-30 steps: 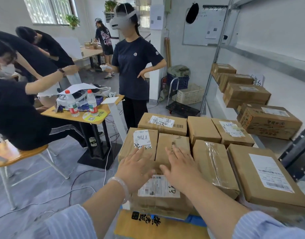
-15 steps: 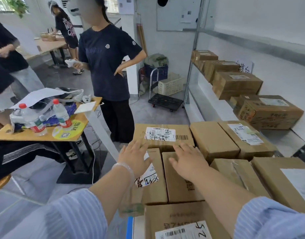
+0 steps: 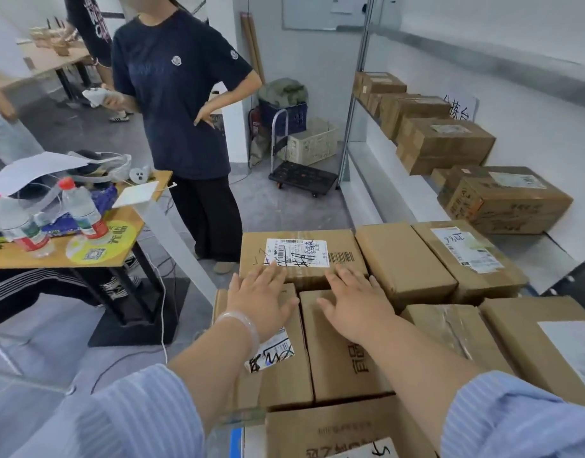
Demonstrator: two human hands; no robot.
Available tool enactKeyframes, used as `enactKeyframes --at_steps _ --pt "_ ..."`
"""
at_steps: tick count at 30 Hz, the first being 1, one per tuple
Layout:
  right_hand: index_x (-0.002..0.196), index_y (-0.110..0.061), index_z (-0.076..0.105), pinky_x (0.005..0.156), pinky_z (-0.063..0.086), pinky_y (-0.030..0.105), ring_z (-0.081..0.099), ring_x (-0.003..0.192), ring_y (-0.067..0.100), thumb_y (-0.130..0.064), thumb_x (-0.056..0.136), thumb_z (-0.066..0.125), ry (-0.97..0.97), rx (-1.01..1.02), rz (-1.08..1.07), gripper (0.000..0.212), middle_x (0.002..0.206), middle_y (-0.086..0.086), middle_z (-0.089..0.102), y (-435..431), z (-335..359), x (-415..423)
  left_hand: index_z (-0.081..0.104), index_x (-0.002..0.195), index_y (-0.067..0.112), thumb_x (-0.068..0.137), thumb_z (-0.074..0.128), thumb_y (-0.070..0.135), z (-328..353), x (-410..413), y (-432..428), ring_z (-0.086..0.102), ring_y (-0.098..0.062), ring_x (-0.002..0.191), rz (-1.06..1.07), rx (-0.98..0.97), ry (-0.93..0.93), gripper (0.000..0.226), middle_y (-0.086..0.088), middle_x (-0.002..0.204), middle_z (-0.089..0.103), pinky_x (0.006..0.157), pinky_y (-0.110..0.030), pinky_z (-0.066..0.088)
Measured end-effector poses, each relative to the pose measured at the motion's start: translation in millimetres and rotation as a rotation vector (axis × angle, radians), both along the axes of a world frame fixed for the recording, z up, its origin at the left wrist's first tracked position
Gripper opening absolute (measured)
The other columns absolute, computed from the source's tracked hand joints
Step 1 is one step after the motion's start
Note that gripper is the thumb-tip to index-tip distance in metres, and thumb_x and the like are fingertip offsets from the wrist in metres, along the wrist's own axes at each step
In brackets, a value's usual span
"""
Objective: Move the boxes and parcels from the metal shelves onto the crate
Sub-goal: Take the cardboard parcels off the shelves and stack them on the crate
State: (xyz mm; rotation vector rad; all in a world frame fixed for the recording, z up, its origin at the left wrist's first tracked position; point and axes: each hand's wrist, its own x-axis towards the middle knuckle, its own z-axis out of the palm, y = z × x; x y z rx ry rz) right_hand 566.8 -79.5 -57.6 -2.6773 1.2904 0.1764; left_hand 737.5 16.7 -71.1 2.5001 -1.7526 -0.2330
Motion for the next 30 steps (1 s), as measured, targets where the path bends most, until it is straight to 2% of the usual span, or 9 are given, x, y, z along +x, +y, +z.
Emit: enactKeyframes --at_steps 5,10,17,30 --pt "0.154 -0.028 0.009 0.119 0.001 0.046 -0.003 0.148 0.019 -0.059 0.095 0.031 -0.024 0.004 0.032 0.07 0.163 -0.001 0.001 11.3 6.7 -1.5 0.008 0.152 0.032 0.093 0.025 0.063 2.7 -0.6 7.4 -0.003 -0.014 0.147 -0.013 -0.013 -0.021 0.069 0.01 0.161 0.004 0.118 -0.05 0.004" --pt "0.153 -0.033 0.011 0.118 0.008 0.048 0.0 0.148 0.02 -0.066 0.09 0.033 0.062 0.065 0.089 0.074 0.163 -0.002 0.0 35.7 16.5 -10.3 0.012 0.151 0.038 0.089 0.029 0.069 2.8 -12.4 40.4 -0.001 -0.02 0.147 -0.024 0.023 -0.05 0.072 0.006 0.161 0.004 0.118 -0.048 0.006" --pt "0.152 -0.038 -0.002 0.116 0.001 0.047 -0.01 0.148 0.022 -0.073 0.087 0.033 0.122 0.16 0.054 0.082 0.162 -0.003 -0.012 55.2 5.5 -29.2 0.005 0.148 0.047 0.077 0.028 0.083 -3.2 -22.9 71.9 -0.005 -0.022 0.147 0.016 0.155 -0.016 0.083 0.004 0.162 -0.004 0.116 -0.047 0.0" --pt "0.152 -0.039 -0.004 0.117 0.002 0.05 -0.009 0.148 0.022 -0.073 0.087 0.03 0.134 0.125 0.056 0.081 0.162 -0.004 -0.013 46.0 0.3 -24.9 0.003 0.149 0.046 0.079 0.029 0.082 2.1 -23.3 66.7 -0.006 -0.022 0.147 -0.014 0.194 -0.03 0.083 0.003 0.162 -0.006 0.116 -0.049 0.001"
